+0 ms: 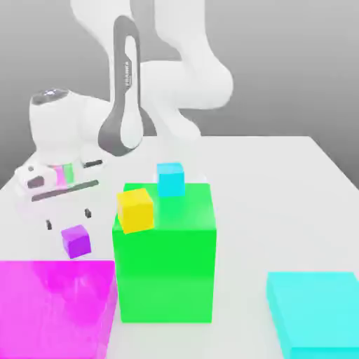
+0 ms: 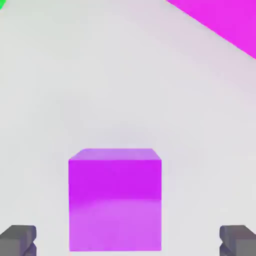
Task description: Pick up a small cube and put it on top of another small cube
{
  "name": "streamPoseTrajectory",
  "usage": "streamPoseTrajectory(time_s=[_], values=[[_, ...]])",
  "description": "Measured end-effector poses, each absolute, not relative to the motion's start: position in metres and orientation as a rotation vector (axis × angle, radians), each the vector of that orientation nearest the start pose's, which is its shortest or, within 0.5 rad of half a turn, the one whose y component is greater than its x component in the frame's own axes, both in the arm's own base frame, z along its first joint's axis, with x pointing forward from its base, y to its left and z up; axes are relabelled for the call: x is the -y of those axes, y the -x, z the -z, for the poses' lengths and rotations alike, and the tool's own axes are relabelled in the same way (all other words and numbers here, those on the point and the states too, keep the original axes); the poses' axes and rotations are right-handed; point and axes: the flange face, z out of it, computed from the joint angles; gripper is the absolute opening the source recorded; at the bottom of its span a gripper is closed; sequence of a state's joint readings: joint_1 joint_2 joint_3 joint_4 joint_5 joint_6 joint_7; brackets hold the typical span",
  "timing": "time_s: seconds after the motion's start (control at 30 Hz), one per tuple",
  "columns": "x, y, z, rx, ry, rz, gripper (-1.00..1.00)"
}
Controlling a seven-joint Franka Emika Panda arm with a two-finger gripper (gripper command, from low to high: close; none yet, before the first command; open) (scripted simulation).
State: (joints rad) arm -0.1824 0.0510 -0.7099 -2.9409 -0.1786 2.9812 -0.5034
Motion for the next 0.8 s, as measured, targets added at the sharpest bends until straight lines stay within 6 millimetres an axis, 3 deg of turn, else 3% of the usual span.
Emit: streamPoseTrajectory(time_s=[0.37, 0.4, 0.63, 0.8], values=[[0.243, -0.208, -0.13, -0.334, 3.139, -0.022, 0.0], [0.241, -0.208, -0.128, -0.334, 3.132, -0.013, -1.0], [0.241, -0.208, -0.127, -0.334, 3.129, -0.012, -1.0], [0.248, -0.208, -0.143, -0.337, 3.162, -0.058, -1.0]])
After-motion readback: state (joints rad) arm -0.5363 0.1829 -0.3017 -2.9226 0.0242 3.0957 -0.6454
